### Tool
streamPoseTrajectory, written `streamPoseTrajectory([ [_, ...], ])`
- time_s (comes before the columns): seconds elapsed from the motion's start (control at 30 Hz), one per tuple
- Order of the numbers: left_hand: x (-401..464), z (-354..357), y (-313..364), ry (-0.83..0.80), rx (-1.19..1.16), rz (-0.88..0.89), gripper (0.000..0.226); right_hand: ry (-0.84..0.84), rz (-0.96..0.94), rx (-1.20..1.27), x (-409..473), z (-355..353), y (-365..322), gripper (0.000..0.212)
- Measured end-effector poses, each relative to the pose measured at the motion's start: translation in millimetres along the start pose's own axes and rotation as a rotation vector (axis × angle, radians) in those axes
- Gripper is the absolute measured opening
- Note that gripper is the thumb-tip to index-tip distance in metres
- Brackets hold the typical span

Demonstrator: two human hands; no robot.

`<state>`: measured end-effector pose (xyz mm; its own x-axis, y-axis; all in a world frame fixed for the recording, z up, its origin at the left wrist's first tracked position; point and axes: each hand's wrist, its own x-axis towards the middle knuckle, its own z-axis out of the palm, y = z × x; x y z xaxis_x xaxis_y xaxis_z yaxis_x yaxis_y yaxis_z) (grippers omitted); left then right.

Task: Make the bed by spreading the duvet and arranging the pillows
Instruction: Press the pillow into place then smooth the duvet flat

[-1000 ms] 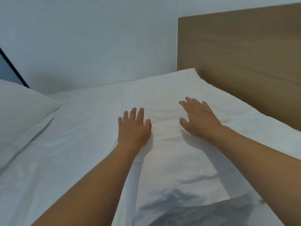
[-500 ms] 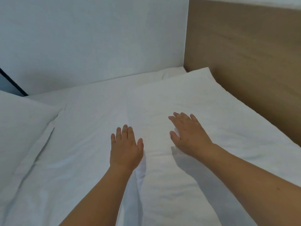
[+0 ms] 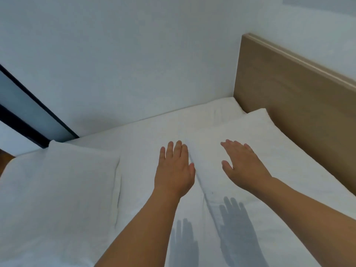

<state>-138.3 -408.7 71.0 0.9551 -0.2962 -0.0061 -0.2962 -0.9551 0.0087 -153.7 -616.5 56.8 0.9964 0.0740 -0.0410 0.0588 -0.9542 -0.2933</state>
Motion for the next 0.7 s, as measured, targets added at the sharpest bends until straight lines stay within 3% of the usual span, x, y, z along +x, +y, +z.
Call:
streamPoseTrajectory([
  [0.37,-23.5,-53.3,-148.5,-0.039,0.077,-0.053,0.062,-0.010,0.043,0.065,15.3,0.2,-142.7,0.058],
  [0.7,-65.6,-16.5,-295.0,-0.171,0.098,-0.014,0.063,-0.041,0.107,0.099,14.2,76.5,-291.4,0.060],
])
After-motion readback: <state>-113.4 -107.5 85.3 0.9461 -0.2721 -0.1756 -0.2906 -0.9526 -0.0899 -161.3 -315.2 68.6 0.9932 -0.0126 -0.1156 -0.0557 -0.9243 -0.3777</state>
